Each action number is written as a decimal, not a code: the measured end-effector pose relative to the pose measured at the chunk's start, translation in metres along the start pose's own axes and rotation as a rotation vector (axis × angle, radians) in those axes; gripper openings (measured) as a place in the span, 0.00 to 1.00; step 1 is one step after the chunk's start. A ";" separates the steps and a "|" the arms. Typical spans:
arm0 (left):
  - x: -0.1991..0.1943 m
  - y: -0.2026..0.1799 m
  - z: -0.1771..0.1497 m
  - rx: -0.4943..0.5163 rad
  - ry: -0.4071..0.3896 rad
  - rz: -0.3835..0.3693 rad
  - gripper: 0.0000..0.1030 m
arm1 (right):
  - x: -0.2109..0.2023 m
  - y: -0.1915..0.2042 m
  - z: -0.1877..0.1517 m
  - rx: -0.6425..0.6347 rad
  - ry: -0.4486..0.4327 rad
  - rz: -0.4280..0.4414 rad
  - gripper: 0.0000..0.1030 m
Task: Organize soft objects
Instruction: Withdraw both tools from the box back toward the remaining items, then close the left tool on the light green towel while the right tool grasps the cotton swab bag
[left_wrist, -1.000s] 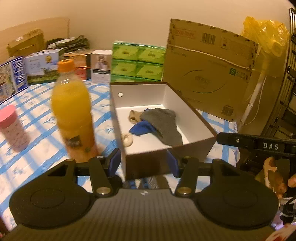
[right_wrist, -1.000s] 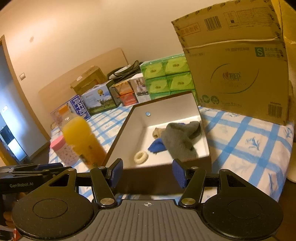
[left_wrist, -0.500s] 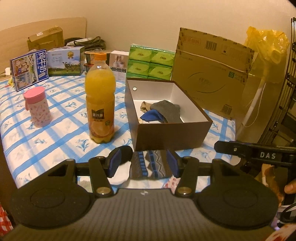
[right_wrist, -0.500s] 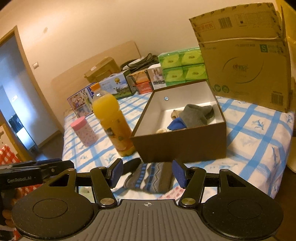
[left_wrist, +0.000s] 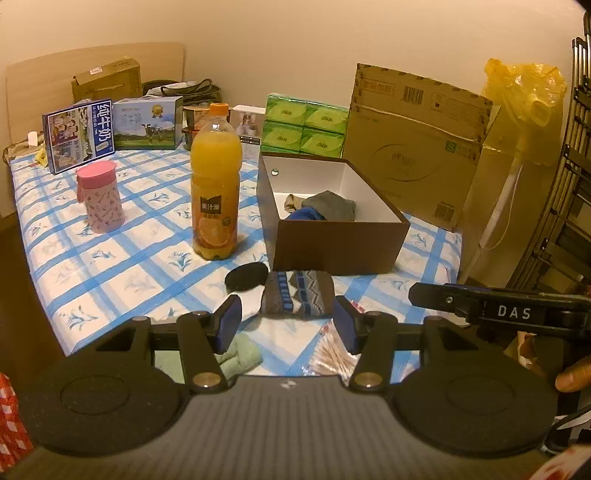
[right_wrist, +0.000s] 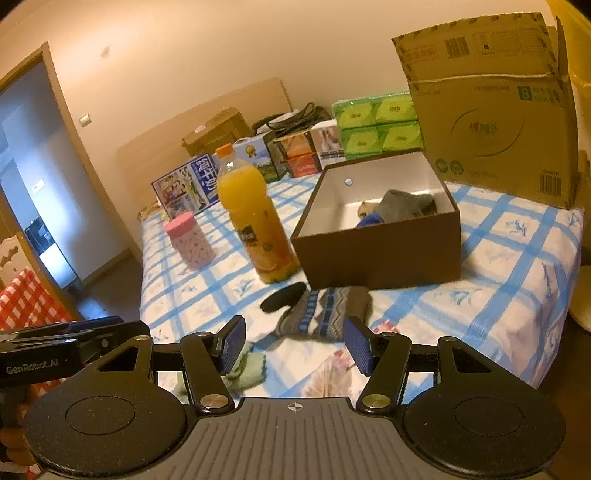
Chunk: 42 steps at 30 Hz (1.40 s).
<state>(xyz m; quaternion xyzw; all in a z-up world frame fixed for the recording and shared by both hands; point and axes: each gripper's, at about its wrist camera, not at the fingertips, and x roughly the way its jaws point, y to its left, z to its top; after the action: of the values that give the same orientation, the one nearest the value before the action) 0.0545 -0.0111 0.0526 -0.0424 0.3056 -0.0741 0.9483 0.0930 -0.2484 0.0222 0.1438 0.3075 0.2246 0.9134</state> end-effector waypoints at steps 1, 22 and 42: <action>-0.004 0.000 -0.003 0.000 0.000 0.002 0.49 | -0.001 0.002 -0.002 0.001 0.000 0.002 0.57; 0.007 0.019 -0.025 -0.032 0.026 0.002 0.51 | 0.038 0.004 -0.030 -0.010 0.102 -0.024 0.57; 0.068 0.042 -0.048 -0.038 0.141 0.057 0.54 | 0.090 -0.024 -0.056 0.040 0.196 -0.060 0.57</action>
<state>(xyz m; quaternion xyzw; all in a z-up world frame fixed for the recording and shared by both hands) 0.0852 0.0169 -0.0305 -0.0465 0.3738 -0.0442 0.9253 0.1298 -0.2173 -0.0750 0.1300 0.4042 0.2040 0.8821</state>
